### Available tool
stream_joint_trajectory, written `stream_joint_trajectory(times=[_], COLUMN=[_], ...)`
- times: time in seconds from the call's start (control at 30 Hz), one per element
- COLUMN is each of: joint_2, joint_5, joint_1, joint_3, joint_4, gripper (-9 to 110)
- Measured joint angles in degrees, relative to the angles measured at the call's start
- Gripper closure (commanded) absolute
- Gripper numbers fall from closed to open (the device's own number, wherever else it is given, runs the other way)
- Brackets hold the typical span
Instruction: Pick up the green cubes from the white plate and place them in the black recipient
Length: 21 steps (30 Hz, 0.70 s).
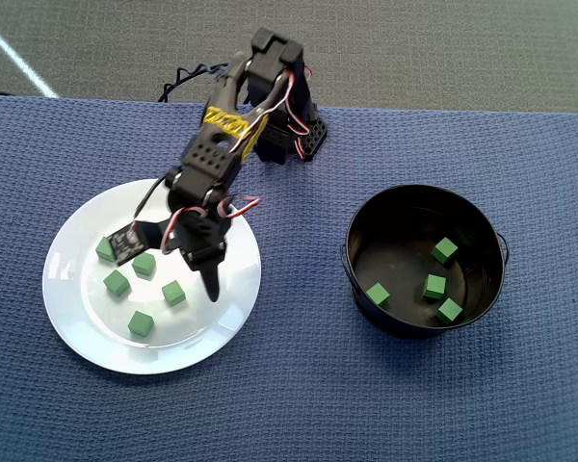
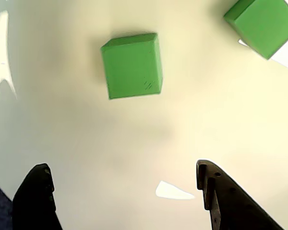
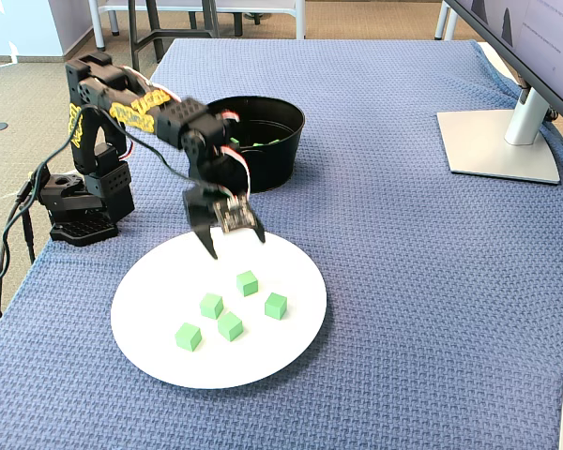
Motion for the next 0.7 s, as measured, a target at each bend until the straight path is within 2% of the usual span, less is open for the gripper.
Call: stream_joint_trajectory(times=[0.27,0.7], joint_2=[-8.00,-13.80], joint_5=[-5.89,-6.77], joint_1=[4.92,4.92], joint_3=[-9.40,-15.73], joint_4=[-0.09,0.00], gripper=[70,76])
